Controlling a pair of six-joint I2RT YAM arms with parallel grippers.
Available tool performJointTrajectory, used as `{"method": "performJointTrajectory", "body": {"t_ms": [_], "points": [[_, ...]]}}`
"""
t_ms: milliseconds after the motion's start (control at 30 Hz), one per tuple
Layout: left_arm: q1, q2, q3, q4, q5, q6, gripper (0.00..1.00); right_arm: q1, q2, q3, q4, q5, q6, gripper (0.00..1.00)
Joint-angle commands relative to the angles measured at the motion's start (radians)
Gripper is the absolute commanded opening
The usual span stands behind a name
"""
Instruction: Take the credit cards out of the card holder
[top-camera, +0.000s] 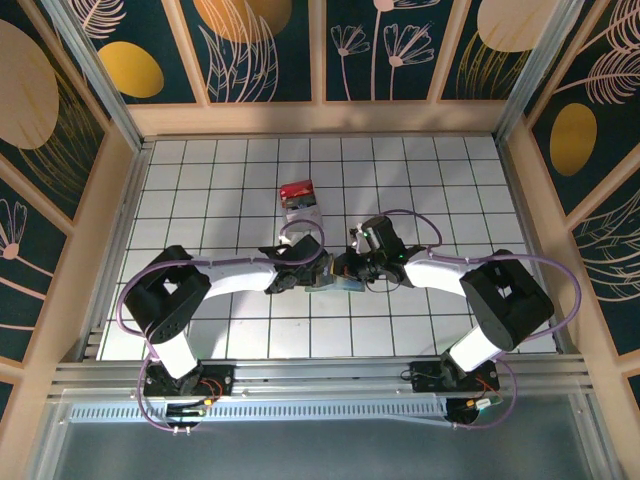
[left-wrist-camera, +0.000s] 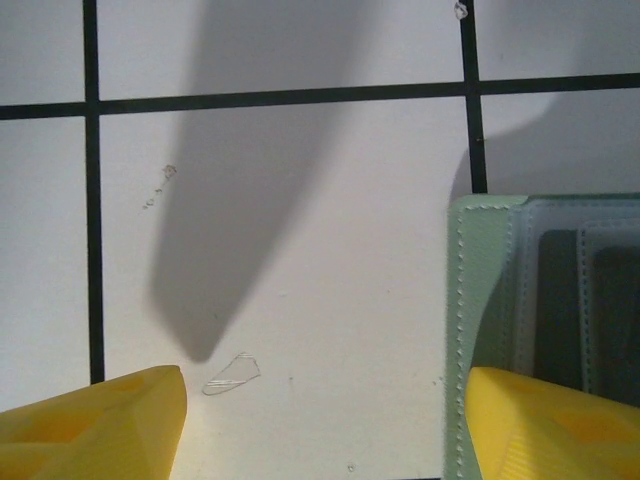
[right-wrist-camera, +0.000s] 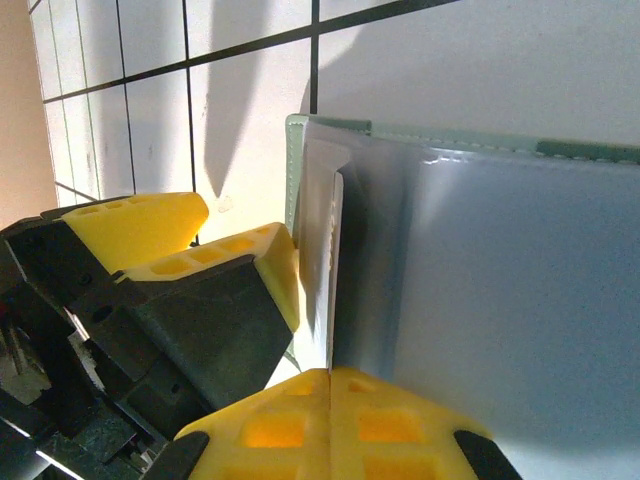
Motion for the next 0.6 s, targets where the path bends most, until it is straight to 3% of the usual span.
{"method": "performJointTrajectory", "body": {"t_ms": [0, 233, 567], "points": [[0.01, -0.056, 0.035, -0.038, -0.018, 0.016, 0.74, -0.011, 0.016, -0.025, 0.04, -0.006, 0.022, 0.04], [0.008, -0.079, 0.029, 0.008, 0.037, 0.027, 0.76, -0.013, 0.038, -0.023, 0.066, -0.023, 0.035, 0.04], [0.008, 0.024, 0.018, 0.019, 0.052, 0.036, 0.77, -0.016, 0.031, -0.03, 0.069, -0.027, 0.041, 0.04]]}}
